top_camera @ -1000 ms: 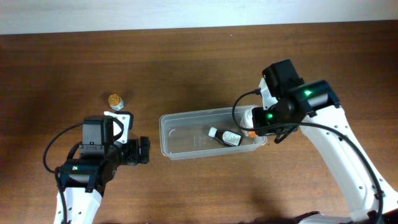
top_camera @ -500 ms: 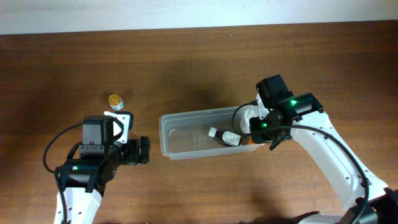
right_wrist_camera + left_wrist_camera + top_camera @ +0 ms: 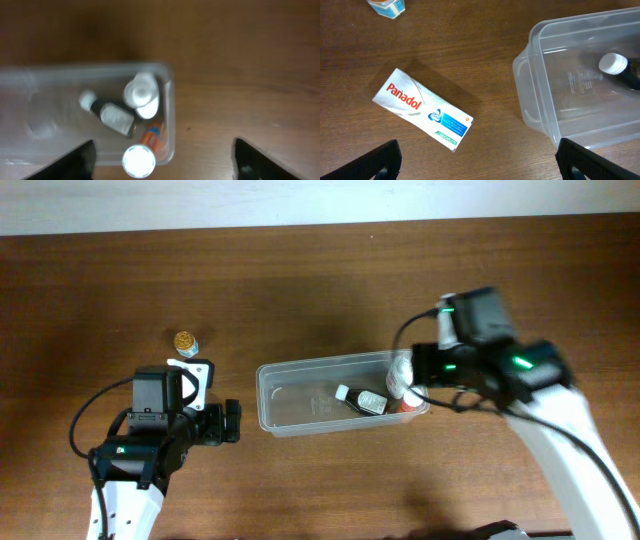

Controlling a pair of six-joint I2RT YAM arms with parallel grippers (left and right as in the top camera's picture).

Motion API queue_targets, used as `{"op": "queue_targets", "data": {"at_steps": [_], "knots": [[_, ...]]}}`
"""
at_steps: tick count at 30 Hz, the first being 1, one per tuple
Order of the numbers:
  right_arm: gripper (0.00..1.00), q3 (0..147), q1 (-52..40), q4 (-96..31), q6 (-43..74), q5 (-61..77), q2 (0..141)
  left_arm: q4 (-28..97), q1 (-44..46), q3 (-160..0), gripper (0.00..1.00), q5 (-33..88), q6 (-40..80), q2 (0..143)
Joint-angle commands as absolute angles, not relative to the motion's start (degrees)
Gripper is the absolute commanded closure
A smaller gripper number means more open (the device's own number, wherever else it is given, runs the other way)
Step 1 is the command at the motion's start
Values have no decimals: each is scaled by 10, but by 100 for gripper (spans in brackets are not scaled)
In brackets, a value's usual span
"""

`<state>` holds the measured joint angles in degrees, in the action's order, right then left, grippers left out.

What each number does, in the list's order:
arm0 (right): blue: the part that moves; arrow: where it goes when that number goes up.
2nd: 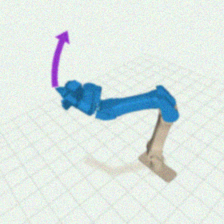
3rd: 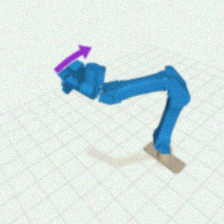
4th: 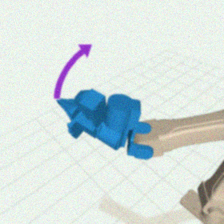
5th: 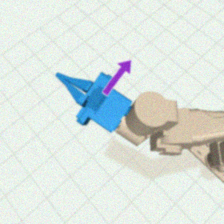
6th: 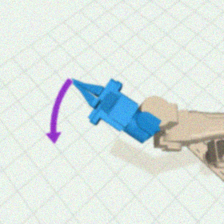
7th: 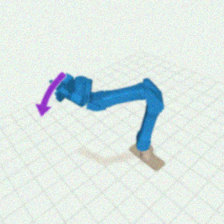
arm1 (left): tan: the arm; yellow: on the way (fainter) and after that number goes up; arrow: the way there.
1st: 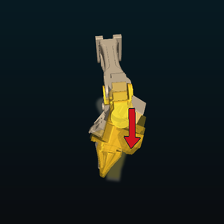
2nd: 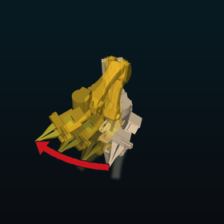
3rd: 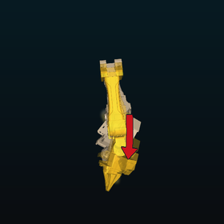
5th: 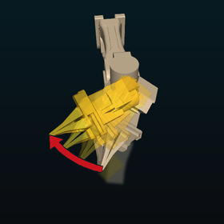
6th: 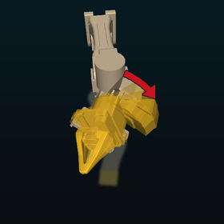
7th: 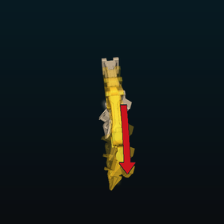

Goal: Pack container
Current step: 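Lower the orange tube into the container and release it, then grasp the Panadol box with the left gripper and drop it in the container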

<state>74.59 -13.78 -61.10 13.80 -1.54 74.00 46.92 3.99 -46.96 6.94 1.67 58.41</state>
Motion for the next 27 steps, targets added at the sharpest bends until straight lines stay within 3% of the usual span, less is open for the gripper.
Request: {"op": "queue_targets", "data": {"at_steps": [1,3,6,17,23,24,27], "knots": [[10,760,-54,-638,138,-36,686,472,36,-481,1,8,118,586],[7,760,-4,-671,134,-27,692,492,36,-481,1,-77,247,598],[7,760,46,-707,95,0,717,484,36,-481,1,-89,312,643],[7,760,72,-729,92,26,806,376,18,-481,1,-65,371,904],[7,760,72,-729,92,26,806,347,-20,-481,1,-15,364,951],[7,760,72,-729,92,26,806,346,-20,-481,16,-17,364,951],[8,760,72,-731,92,26,806,346,-20,-481,35,-17,362,951]]}}
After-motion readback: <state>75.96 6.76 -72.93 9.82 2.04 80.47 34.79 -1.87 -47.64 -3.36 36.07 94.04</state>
